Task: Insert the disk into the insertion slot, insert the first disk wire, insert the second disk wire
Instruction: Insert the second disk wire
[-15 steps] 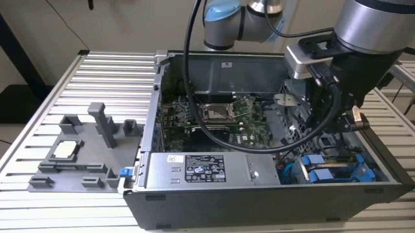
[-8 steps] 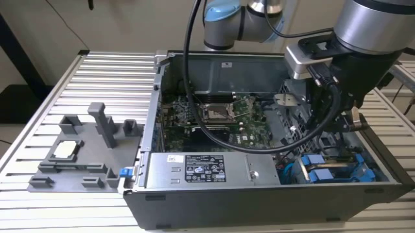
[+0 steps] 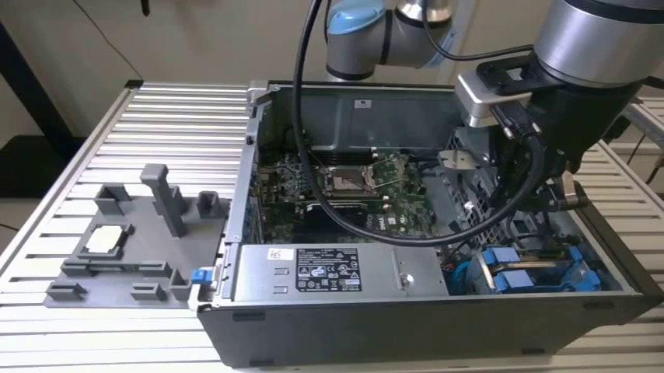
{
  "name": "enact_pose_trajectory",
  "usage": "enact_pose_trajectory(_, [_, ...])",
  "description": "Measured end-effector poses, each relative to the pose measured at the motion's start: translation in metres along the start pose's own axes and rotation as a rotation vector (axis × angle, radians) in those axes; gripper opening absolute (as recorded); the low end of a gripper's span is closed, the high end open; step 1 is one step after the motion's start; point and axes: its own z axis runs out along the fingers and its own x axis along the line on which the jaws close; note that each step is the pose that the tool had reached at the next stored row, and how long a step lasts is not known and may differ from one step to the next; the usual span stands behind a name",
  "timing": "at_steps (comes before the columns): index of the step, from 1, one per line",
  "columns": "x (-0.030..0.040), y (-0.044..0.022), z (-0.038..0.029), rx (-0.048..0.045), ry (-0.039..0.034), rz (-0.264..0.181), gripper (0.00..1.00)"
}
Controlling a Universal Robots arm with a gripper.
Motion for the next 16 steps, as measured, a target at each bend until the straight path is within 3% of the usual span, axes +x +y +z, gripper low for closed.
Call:
enact_pose_trajectory(6, [0.0,0.0002,0.0003,-0.0001,0.0009,0.0,0.18])
enact_pose_trajectory(10, [-0.0006,0.0,-0.0006,-0.0005,0.0064,-0.001,0.19])
enact_pose_trajectory(11, [-0.0012,0.0,-0.0007,-0.0007,0.0079,-0.001,0.26])
enact_pose_trajectory(12, [-0.0015,-0.0001,-0.0007,-0.0007,0.0093,-0.001,0.26])
enact_pose_trajectory(16, [-0.0028,-0.0002,-0.0006,-0.0016,0.0205,-0.002,0.26])
